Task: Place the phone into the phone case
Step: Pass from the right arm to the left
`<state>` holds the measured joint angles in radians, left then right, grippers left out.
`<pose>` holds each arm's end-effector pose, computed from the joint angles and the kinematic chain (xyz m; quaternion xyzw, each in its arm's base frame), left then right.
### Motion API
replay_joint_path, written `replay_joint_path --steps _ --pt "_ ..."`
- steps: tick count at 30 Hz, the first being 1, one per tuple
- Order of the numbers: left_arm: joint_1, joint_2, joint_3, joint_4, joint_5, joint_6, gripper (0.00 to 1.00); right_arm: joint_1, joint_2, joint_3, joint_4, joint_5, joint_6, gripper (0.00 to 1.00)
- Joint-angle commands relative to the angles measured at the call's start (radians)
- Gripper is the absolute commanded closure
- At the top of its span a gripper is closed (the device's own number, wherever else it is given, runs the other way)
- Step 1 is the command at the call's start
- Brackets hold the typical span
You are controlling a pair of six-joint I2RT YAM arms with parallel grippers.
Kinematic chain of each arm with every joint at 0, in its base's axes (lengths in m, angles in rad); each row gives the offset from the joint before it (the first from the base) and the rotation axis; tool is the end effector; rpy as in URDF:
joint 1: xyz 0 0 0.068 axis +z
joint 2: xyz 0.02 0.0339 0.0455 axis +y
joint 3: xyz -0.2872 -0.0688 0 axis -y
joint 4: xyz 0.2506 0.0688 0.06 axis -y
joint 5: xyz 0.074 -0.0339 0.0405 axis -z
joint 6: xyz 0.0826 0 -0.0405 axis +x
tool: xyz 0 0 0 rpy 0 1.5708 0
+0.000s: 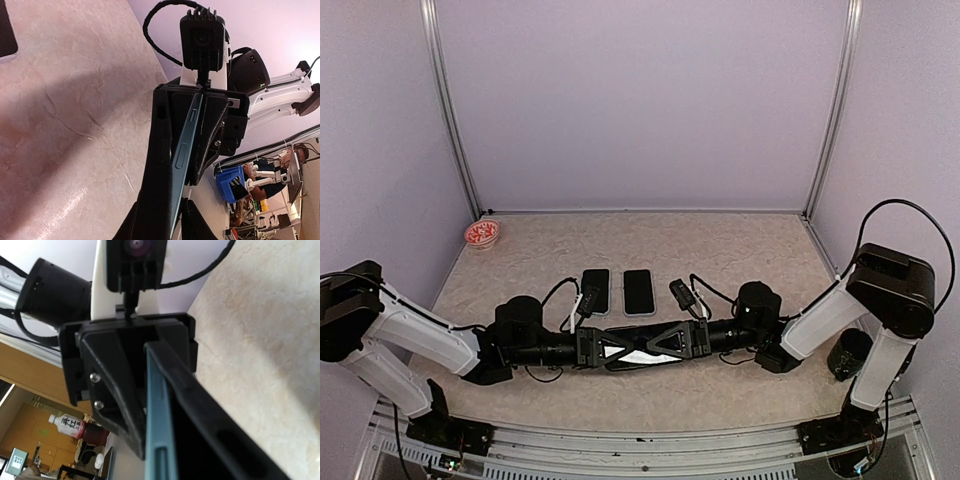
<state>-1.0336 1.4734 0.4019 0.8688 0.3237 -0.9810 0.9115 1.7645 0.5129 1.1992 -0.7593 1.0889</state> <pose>0.1381 -0.2832 0.1774 0.1219 0.7620 -0.5940 0.2276 0.1662 0.3072 0.1692 -0.1944 0.6937 0.6832 0.1191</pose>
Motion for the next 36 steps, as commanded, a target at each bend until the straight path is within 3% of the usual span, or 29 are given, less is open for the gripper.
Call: replay_joint_path --steps 1,15,36 --pt "-0.038 -0.005 0.029 0.186 0.111 0.004 0.86 -0.003 0.000 0.021 -0.105 0.100 -0.021 0.98" --pt "-0.040 0.002 0.008 0.252 0.132 -0.026 0.96 -0.003 -0.095 0.061 -0.299 0.108 -0.086 0.71" --pt "-0.038 -0.037 -0.004 0.206 0.115 0.001 1.00 -0.025 -0.359 0.086 -0.834 0.249 -0.305 0.58"
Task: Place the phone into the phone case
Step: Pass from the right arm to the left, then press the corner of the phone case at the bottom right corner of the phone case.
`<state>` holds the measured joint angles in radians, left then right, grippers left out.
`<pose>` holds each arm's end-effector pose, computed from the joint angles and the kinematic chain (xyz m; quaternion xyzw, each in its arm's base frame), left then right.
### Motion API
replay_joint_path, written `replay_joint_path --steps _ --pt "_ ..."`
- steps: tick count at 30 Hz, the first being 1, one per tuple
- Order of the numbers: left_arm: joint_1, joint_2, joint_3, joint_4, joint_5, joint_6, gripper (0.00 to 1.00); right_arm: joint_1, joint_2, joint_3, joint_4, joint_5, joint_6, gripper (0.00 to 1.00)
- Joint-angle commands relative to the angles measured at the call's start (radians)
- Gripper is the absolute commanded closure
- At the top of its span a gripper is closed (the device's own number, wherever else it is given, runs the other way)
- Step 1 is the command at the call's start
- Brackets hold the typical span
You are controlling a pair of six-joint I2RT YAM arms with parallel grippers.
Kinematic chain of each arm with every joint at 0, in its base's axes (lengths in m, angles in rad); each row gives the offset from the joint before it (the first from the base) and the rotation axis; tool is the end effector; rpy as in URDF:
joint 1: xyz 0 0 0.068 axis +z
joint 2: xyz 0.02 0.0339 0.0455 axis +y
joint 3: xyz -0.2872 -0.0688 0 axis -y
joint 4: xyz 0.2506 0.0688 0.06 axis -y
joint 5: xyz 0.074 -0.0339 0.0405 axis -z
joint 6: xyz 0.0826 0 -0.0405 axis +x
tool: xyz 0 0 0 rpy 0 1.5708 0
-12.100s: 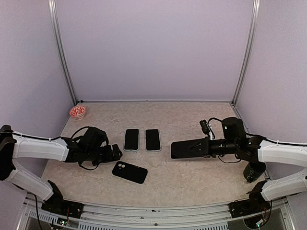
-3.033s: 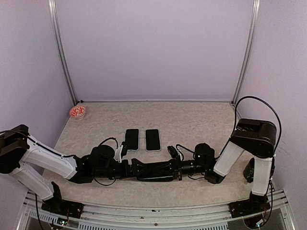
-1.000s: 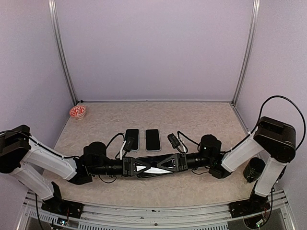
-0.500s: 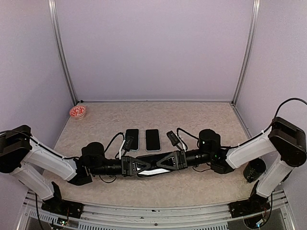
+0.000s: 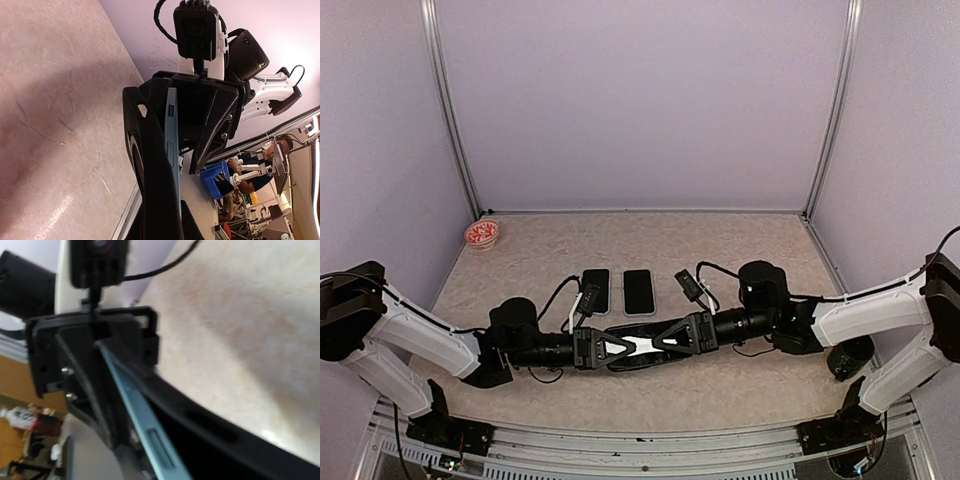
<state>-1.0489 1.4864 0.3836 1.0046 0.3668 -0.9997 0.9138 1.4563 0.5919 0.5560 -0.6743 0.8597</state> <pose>0.1302 -0.2859 0.1883 0.1404 0.7253 -0.6343 0.2277 0.1592 0.2908 0.2051 -0.2157 0.7563 0.6004 0.1449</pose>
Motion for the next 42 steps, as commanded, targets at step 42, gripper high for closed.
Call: replay_joint_path --steps 42 --pt "-0.020 -0.145 0.084 -0.037 0.174 0.207 1.00 -0.051 -0.186 -0.172 0.265 -0.323 0.003 0.57"
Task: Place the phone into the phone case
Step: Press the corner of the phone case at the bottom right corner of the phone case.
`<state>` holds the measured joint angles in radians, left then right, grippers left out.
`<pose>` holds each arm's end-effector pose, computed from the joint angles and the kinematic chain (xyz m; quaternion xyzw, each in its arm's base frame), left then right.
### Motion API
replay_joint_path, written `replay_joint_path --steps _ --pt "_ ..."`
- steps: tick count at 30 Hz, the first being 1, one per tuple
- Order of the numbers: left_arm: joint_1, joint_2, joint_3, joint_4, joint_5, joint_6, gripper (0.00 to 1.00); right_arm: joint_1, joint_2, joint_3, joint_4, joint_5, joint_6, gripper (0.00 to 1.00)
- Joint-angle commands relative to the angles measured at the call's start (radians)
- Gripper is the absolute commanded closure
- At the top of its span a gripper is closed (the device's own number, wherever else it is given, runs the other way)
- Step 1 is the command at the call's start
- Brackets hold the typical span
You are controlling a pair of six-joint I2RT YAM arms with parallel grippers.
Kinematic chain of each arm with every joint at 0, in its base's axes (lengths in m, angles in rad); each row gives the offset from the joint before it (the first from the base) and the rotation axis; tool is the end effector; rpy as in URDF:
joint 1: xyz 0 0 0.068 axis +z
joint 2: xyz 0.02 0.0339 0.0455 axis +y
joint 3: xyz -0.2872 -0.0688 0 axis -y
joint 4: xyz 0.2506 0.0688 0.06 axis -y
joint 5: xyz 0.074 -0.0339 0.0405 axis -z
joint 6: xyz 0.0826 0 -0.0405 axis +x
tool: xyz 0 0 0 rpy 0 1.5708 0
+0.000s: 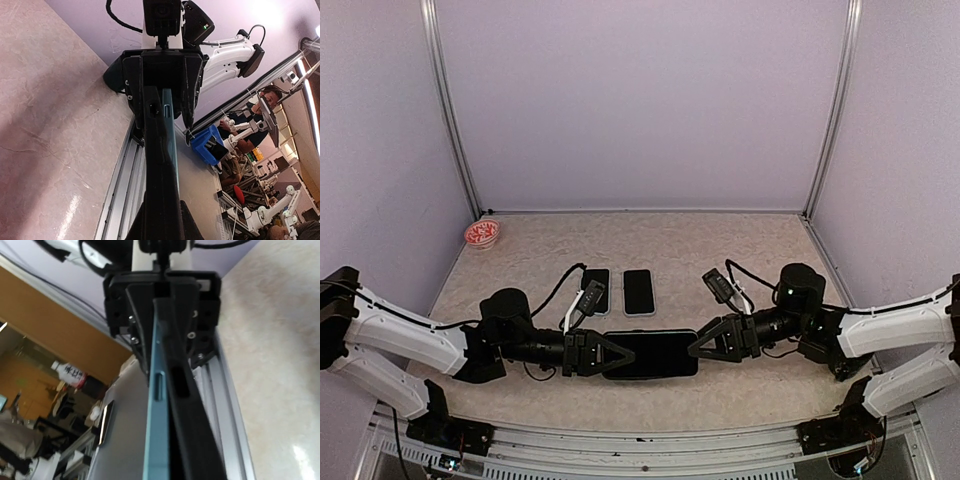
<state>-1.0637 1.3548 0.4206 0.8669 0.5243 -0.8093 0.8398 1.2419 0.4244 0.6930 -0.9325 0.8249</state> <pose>0.1100 -0.2831 0.2184 0.2651 0.6774 -0.6435 0.2384 0.1273 0.2413 0.2283 -0.3025 0.6675 0.6640 0.1487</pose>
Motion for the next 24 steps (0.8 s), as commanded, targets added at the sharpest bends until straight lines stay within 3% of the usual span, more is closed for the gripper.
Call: replay_joint_path --steps 1,8,17,24 --pt "-0.004 -0.015 0.047 0.101 0.014 0.017 1.00 0.027 0.037 -0.004 0.137 -0.070 0.041 0.61" --pt "0.004 -0.027 0.041 0.094 0.010 0.016 1.00 0.035 0.061 -0.016 0.210 -0.094 0.077 0.81" --pt "0.017 -0.031 0.040 0.041 -0.033 0.027 1.00 0.035 0.037 0.000 0.144 -0.084 0.049 1.00" --pt "0.018 -0.042 0.051 -0.075 -0.113 0.051 0.79 0.035 -0.004 0.076 -0.176 0.067 -0.089 1.00"
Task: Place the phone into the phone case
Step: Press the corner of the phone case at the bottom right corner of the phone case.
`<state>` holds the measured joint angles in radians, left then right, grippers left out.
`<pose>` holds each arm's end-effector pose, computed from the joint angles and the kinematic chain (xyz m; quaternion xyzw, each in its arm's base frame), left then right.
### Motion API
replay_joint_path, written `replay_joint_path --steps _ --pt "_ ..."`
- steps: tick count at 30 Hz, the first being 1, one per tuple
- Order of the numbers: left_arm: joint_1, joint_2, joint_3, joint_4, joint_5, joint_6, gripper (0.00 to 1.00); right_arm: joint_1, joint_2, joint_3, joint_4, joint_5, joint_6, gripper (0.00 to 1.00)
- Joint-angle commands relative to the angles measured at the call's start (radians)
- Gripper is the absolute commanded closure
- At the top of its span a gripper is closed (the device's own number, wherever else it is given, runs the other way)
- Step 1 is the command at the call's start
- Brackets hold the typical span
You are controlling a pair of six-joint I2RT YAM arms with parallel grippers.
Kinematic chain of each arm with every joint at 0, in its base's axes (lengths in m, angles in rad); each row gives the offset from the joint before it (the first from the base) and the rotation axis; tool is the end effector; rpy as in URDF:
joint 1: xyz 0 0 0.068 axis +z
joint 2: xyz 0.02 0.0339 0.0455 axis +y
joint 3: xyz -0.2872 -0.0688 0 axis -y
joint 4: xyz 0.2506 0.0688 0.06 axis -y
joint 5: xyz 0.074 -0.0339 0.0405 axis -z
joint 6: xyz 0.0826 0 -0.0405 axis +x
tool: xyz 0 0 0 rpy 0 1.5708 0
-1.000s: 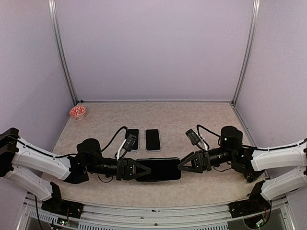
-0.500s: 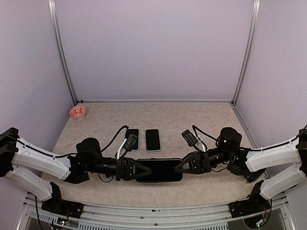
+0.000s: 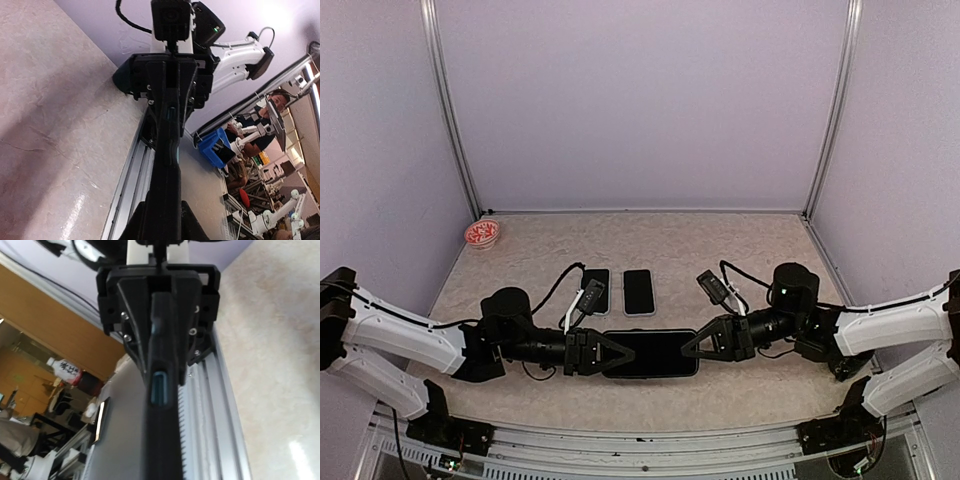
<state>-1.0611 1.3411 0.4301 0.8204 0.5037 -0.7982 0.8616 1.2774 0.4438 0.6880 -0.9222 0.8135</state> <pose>0.1122 -0.2825 0.2187 0.2603 0.6869 -0.6334 0.2432 0.1274 0.2496 0.2253 -0.3071 0.6705 0.6604 0.1417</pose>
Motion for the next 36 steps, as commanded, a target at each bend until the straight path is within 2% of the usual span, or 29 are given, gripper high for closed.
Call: replay_joint_path --steps 1,5,7,33,36 --pt "0.015 -0.026 0.041 -0.026 -0.087 0.039 0.77 0.013 -0.043 0.060 -0.179 0.070 -0.078 1.00" --pt "0.013 -0.011 0.044 -0.010 -0.064 0.030 0.68 0.013 -0.042 0.073 -0.208 0.122 -0.070 1.00" --pt "0.011 -0.006 0.045 -0.001 -0.059 0.030 0.67 0.013 -0.035 0.077 -0.215 0.137 -0.067 1.00" --pt "-0.001 0.016 0.031 0.060 -0.038 0.015 0.68 0.013 -0.012 0.096 -0.353 0.303 -0.076 1.00" --pt "-0.002 0.016 0.030 0.060 -0.036 0.014 0.71 0.013 -0.010 0.096 -0.357 0.309 -0.076 1.00"
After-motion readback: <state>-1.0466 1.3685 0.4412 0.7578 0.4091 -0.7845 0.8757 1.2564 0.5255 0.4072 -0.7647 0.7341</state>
